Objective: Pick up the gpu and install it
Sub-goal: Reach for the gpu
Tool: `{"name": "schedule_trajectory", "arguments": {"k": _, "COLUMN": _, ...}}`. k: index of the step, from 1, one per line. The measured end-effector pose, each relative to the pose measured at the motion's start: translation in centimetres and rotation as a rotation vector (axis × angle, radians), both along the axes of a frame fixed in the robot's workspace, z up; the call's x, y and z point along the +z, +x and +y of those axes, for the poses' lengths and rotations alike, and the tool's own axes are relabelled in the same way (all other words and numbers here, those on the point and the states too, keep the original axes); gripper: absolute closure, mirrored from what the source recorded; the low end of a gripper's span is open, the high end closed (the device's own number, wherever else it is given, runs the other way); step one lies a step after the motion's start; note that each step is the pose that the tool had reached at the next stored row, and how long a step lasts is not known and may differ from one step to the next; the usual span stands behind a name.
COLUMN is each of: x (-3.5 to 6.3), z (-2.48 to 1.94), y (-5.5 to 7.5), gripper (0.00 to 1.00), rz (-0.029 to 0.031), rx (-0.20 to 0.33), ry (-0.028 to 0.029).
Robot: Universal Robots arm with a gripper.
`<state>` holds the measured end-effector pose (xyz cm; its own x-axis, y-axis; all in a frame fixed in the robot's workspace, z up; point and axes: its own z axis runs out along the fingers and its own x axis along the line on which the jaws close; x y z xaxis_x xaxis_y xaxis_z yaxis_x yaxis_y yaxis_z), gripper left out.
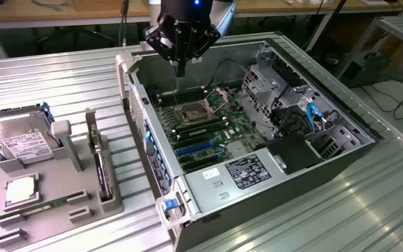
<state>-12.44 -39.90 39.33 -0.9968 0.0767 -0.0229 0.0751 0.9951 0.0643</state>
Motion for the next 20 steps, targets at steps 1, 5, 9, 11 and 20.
{"name": "schedule_trajectory", "arguments": {"k": 1, "x": 0.00, "z": 0.00, "y": -0.3, "gripper": 0.89, "rz": 0.0000, "rx": 0.000, "ry": -0.0001}}
{"name": "schedule_trajectory", "arguments": {"k": 5, "x": 0.00, "z": -0.01, "y": -0.9, "gripper": 0.89, "rz": 0.0000, "rx": 0.000, "ry": 0.0000}}
{"name": "schedule_trajectory", "arguments": {"k": 9, "x": 0.00, "z": -0.01, "y": -1.3, "gripper": 0.89, "rz": 0.0000, "rx": 0.000, "ry": 0.0000}}
{"name": "schedule_trajectory", "arguments": {"k": 11, "x": 0.00, "z": -0.01, "y": -1.6, "gripper": 0.89, "rz": 0.0000, "rx": 0.000, "ry": 0.0000}}
{"name": "schedule_trajectory", "arguments": {"k": 20, "x": 0.00, "z": -0.01, "y": -2.8, "gripper": 0.89, "rz": 0.0000, "rx": 0.000, "ry": 0.0000}}
